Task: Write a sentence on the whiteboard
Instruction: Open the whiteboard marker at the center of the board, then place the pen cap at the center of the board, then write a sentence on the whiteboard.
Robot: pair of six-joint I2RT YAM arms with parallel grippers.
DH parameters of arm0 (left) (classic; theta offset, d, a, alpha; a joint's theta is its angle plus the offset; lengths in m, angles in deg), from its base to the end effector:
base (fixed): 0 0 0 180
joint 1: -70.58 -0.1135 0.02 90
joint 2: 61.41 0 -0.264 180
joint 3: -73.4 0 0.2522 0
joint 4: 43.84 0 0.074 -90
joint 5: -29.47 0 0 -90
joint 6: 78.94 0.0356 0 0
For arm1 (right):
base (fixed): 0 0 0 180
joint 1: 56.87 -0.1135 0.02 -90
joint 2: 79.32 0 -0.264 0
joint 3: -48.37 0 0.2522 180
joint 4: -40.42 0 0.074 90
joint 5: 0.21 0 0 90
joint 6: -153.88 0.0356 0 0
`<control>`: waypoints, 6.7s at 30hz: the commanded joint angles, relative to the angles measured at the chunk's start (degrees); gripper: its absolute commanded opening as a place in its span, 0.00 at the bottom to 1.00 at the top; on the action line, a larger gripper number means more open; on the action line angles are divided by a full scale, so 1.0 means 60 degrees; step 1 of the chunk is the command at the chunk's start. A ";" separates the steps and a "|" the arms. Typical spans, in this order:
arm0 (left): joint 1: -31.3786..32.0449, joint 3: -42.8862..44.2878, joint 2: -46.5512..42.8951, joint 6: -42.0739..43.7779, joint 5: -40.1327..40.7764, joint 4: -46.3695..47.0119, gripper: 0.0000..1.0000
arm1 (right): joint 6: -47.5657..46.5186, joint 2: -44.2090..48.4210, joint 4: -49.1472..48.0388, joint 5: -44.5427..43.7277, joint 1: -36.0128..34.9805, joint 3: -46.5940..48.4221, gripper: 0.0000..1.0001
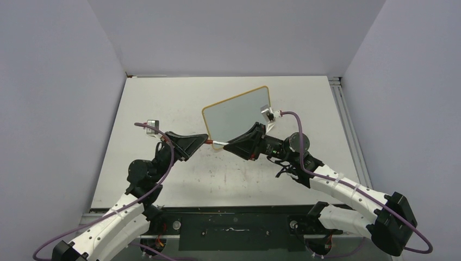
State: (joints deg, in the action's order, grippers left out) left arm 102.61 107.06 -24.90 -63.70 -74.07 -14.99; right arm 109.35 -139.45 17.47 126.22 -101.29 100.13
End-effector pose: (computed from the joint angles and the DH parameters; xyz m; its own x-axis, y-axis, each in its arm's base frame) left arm 0.1289 -0.0905 0.3056 -0.5719 -0.7487 -0.3353 0.5410 -0.0370 -0.8402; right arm 0.1547 0.1812 0.3316 -0.5680 0.2465 -0.7853 -0.8110 -0.0047 0.5851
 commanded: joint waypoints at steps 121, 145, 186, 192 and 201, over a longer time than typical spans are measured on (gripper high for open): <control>-0.3553 0.5823 0.6302 0.8340 -0.3667 -0.7256 0.90 | -0.3863 0.1220 0.4668 -0.4004 0.0073 0.0943 0.05; -0.3859 0.6350 0.8985 0.8257 -0.5151 -0.5853 0.45 | -0.4035 -0.2921 0.1769 -0.4131 0.0042 0.2134 0.05; -0.2971 0.6734 0.8768 1.0856 -0.3815 -0.7832 0.00 | -0.4271 -0.3990 0.1099 -0.4948 0.0048 0.2523 0.05; -0.2922 0.6739 0.8754 1.0907 -0.3749 -0.7878 0.00 | -0.4271 -0.3946 0.1065 -0.5034 0.0039 0.2416 0.05; -0.2922 0.6740 0.8704 1.0951 -0.3764 -0.7893 0.00 | -0.4281 -0.4119 0.1001 -0.5031 0.0049 0.2485 0.05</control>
State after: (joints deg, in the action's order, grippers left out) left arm 84.34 146.36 27.62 0.42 -98.66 -59.18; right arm 84.17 -163.98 27.61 96.60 -100.79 112.94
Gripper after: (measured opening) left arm 0.104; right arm 0.158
